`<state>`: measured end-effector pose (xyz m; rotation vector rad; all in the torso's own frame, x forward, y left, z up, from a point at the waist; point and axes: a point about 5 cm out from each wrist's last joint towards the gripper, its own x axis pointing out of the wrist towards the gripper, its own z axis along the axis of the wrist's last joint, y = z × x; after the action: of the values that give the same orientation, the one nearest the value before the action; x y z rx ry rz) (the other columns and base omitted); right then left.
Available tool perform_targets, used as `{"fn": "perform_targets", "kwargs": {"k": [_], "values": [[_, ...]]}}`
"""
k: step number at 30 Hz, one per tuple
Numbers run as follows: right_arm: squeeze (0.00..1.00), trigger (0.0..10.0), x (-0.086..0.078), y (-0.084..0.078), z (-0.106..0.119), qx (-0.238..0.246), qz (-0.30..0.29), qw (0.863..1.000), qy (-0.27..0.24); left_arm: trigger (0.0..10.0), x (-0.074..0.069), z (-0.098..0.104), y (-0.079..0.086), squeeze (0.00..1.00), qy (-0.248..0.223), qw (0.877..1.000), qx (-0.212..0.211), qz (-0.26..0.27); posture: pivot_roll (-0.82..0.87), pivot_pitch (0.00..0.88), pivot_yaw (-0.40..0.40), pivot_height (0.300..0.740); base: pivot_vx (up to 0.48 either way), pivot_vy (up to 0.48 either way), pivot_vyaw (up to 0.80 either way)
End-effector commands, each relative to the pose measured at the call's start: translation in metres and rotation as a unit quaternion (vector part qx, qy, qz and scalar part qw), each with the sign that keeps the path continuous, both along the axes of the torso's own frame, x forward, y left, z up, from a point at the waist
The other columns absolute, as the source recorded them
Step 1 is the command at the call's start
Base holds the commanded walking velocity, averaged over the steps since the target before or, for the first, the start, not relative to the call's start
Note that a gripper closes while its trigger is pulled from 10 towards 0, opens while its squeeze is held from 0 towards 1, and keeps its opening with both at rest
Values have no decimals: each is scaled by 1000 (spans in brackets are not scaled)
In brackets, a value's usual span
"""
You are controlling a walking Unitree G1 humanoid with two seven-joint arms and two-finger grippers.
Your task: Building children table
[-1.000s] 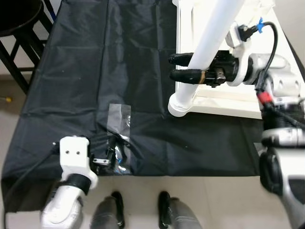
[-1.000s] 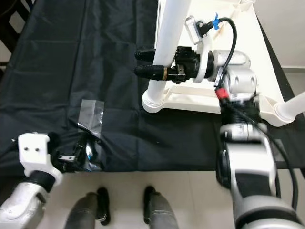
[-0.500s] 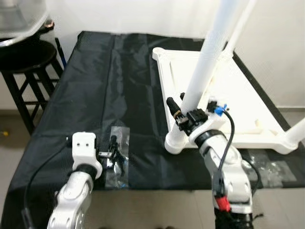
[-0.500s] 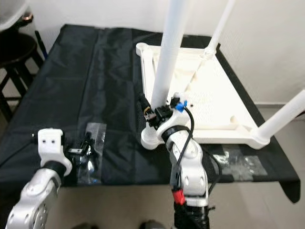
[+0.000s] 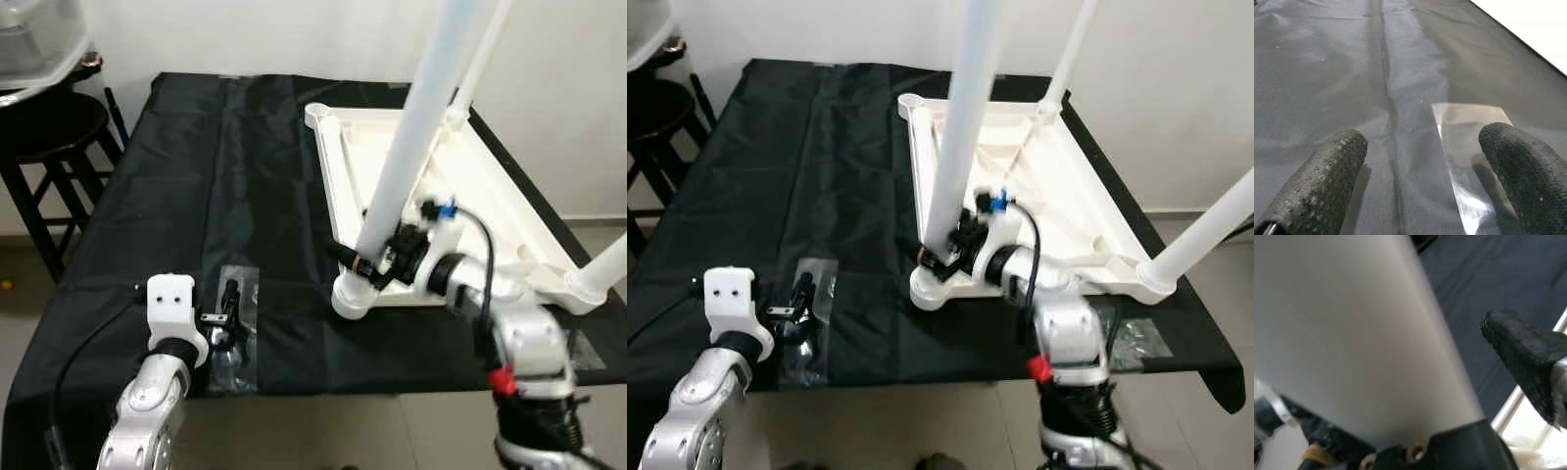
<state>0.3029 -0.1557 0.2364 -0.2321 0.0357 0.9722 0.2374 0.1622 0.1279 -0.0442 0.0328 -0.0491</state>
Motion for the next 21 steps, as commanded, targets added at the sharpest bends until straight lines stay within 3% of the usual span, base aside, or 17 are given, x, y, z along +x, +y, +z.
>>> {"fn": "perform_targets", "kwargs": {"k": [1, 2, 3, 4, 11, 12, 13, 14, 20, 21], "values": [[1000, 10000, 8, -19, 25, -7, 113, 993, -12, 10000, -14, 7, -1, 0, 4, 1000, 2, -5, -12, 257, -80, 740, 0, 0, 0], [1000, 10000, 8, -19, 25, -7, 113, 993, -12, 10000, -14, 7, -1, 0, 4, 1000, 2, -5, -12, 257, -80, 740, 0, 0, 0], [1000, 10000, 18, -28, 45, -14, 180, 984, -4, 10000, -27, 15, -2, 0, -1, 1000, 4, -6, 7, 289, -79, 740, 0, 0, 0], [0, 10000, 21, -29, 51, -27, 199, 980, 6, 10000, -31, 18, -2, 0, -4, 1000, 4, -5, 21, 309, -78, 740, 0, 0, 0], [0, 10000, 30, -29, 76, -20, 233, 972, 3, 10000, -45, 26, -3, 0, -18, 1000, -8, -13, 48, 345, -87, 740, 0, 0, 0], [0, 7569, 32, -30, 83, -23, 236, 972, -3, 10000, -48, 30, -4, 0, -28, 999, -13, -24, 51, 357, -89, 740, 0, 0, 0], [0, 7569, 32, -30, 83, -23, 236, 972, -3, 10000, -48, 30, -4, 0, -28, 999, -13, -24, 51, 357, -89, 740, 0, 0, 0], [0, 0, 33, -31, 89, -27, 239, 971, -8, 10000, -51, 34, -6, 0, -39, 998, -26, -39, 52, 362, -92, 740, 0, 0, 0], [0, 0, 35, -34, 98, -41, 253, 966, -14, 10000, -59, 45, -16, 0, -61, 990, -82, -100, 43, 370, -100, 740, 0, 0, 0], [0, 0, 36, -37, 98, -45, 251, 967, -13, 10000, -63, 50, -22, 0, -67, 982, -98, -149, 31, 370, -107, 740, 0, 0, 0]]}}
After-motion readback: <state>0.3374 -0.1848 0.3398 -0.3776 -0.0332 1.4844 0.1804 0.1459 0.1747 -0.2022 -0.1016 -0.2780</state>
